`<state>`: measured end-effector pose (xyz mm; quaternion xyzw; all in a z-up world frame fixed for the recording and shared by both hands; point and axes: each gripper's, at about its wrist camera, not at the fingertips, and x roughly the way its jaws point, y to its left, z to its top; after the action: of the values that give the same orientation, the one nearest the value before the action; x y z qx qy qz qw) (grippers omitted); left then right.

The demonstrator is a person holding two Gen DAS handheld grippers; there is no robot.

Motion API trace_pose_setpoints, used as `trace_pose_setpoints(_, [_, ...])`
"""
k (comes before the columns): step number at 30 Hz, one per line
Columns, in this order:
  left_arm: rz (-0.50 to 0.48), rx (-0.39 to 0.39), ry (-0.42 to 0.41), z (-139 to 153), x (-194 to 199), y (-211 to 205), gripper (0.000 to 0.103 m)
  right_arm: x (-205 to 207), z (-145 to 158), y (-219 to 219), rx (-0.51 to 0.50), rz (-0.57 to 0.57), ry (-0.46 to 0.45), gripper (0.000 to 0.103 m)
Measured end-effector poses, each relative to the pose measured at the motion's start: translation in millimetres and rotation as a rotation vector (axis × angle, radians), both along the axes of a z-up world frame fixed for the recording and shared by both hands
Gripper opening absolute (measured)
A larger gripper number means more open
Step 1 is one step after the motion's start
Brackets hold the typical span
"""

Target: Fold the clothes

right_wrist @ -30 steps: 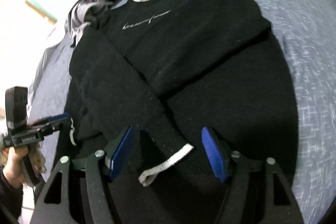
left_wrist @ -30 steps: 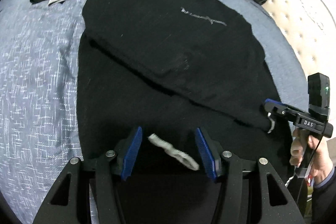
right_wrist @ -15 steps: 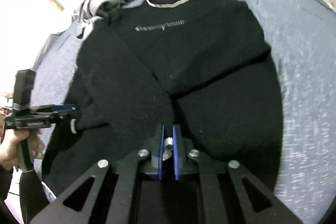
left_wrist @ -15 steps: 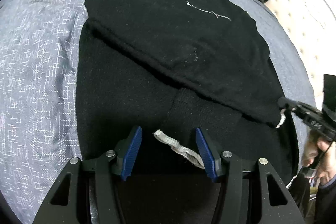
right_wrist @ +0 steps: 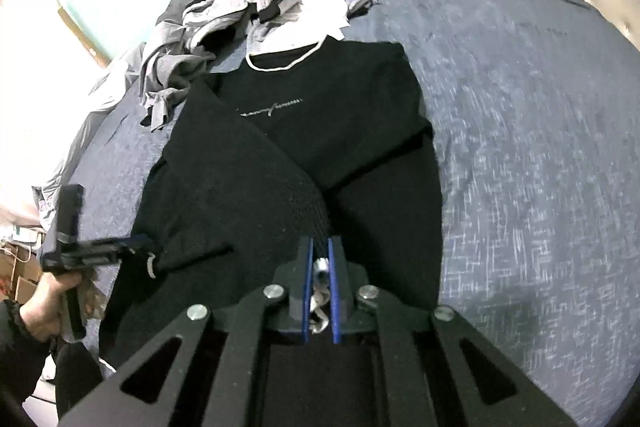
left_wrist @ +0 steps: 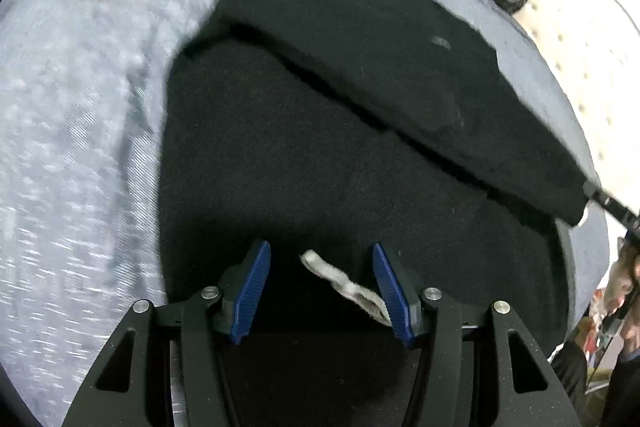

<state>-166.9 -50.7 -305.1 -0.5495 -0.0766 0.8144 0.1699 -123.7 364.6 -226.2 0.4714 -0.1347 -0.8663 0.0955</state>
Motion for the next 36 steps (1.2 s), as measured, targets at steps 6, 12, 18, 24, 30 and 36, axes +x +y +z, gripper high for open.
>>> trace_pose_setpoints(6, [0.046, -0.082, 0.100, 28.3, -30.6, -29.5, 0.057, -1.8, -11.1, 13.5, -0.052, -0.016, -0.034, 0.007])
trace_pose_setpoints(12, [0.025, -0.195, 0.122, 19.5, -75.1, -37.8, 0.057, -5.2, -23.0, 14.7, -0.061, 0.009, -0.076, 0.007])
trace_pose_setpoints(18, [-0.052, -0.274, 0.150, -3.6, -98.4, -27.1, 0.036, -6.6, -37.8, 17.7, -0.082, 0.017, -0.117, 0.007])
trace_pose_setpoints(24, [-0.095, -0.317, 0.171, -11.3, -107.1, -22.7, 0.007, -11.5, -44.6, 21.0, -0.091, 0.013, -0.142, 0.007])
trace_pose_setpoints(30, [-0.065, -0.242, 0.162, -14.1, -110.7, -40.9, 0.006, -15.2, -45.7, 19.9, -0.086, 0.021, -0.152, 0.007])
trace_pose_setpoints(36, [-0.032, -0.181, 0.139, -19.3, -113.7, -51.4, 0.006, -17.9, -55.6, 23.3, -0.086, 0.025, -0.189, 0.007])
